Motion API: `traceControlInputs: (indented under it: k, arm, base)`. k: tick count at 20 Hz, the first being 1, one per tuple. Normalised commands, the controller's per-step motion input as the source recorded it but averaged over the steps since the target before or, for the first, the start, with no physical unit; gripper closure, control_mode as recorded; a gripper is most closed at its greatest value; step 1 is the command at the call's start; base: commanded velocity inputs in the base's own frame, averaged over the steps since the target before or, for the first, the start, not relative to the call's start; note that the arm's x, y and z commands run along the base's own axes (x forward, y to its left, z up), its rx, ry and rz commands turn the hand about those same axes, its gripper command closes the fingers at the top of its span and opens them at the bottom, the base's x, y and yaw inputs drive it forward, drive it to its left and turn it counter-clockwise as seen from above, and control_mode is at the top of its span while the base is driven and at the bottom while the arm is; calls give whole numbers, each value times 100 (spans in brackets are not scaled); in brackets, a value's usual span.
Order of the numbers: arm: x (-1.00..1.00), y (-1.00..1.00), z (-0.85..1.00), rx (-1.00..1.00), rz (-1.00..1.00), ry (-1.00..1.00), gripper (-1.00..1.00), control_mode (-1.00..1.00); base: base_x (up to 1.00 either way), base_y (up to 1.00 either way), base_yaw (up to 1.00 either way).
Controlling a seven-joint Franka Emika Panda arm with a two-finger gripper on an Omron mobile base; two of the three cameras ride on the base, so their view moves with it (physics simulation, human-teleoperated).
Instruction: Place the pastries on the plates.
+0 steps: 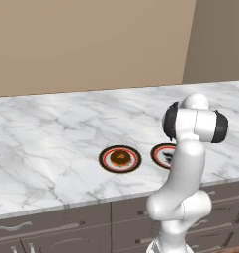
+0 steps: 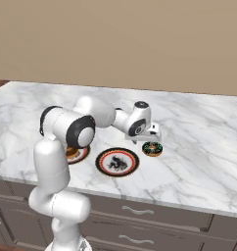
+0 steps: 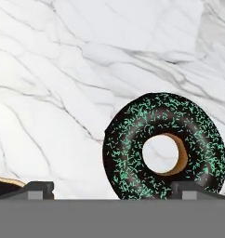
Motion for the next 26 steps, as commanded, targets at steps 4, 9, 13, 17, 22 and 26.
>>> traceControlInputs:
  k: [4, 9, 13, 17, 22, 26]
  arm:
    - [1, 0, -29, -3, 0, 14, -100, -100]
    - [23, -16, -4, 0, 0, 5, -100, -100]
    - [25, -33, 0, 3, 0, 4, -100, -100]
    - [2, -14, 0, 0, 2, 0, -100, -100]
    - [0, 5, -1, 0, 0, 0, -100, -100]
    - [0, 11, 0, -1, 0, 0, -100, -100]
  base:
    - [0, 0, 0]
    - [0, 0, 0]
    - [0, 0, 0]
    - [0, 0, 0]
    - [0, 0, 0]
    - [0, 0, 0]
